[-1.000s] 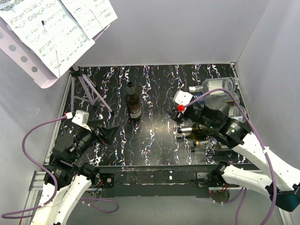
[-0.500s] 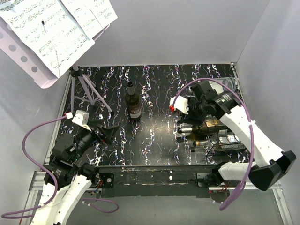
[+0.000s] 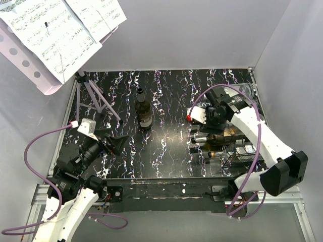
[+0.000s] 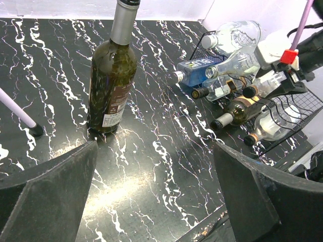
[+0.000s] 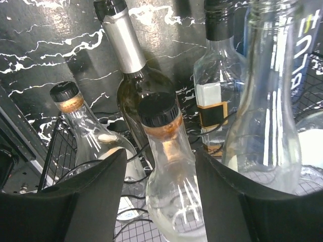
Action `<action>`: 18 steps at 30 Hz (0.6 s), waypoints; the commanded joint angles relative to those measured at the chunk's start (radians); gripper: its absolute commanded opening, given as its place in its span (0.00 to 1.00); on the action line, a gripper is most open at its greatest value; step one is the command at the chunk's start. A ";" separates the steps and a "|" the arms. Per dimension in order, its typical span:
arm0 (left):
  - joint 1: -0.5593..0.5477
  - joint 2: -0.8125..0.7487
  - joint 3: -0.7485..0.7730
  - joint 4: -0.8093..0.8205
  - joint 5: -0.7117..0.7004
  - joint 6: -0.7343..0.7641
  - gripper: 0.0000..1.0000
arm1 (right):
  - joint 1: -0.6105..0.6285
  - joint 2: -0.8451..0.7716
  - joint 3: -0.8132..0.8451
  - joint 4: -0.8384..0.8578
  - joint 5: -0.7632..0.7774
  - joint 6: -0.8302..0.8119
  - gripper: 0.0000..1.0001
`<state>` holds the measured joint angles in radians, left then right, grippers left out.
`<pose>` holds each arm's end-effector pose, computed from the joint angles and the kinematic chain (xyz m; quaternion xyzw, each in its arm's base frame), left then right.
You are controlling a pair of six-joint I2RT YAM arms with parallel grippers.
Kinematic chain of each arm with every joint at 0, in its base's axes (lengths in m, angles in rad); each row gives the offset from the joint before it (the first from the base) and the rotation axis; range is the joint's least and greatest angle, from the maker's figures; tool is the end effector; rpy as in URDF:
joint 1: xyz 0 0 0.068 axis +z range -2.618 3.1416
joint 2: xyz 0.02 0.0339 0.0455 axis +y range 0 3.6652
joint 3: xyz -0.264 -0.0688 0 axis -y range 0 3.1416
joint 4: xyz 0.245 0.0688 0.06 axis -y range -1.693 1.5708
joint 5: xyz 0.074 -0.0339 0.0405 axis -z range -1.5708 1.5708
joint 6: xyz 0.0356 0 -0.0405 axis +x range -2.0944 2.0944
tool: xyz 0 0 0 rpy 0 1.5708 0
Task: Take the wine bottle off the wine rack
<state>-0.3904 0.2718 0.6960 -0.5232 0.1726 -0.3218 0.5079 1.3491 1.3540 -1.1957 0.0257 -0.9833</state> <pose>0.0650 -0.0334 0.3291 0.0831 0.7361 -0.2930 0.6045 0.2165 0.1195 0.3305 -0.6644 0.7230 -0.0567 0.1806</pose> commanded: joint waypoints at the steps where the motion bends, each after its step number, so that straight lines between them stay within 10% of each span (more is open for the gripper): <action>1: -0.004 0.014 -0.004 0.009 0.016 0.007 0.98 | -0.029 -0.013 -0.075 0.060 -0.018 -0.124 0.63; 18: -0.005 -0.016 -0.006 0.011 0.025 0.009 0.98 | -0.085 0.061 -0.167 0.199 0.023 -0.204 0.61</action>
<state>-0.3904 0.2710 0.6956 -0.5232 0.1879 -0.3218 0.4362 1.4162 1.2015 -1.0275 0.0303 -1.0714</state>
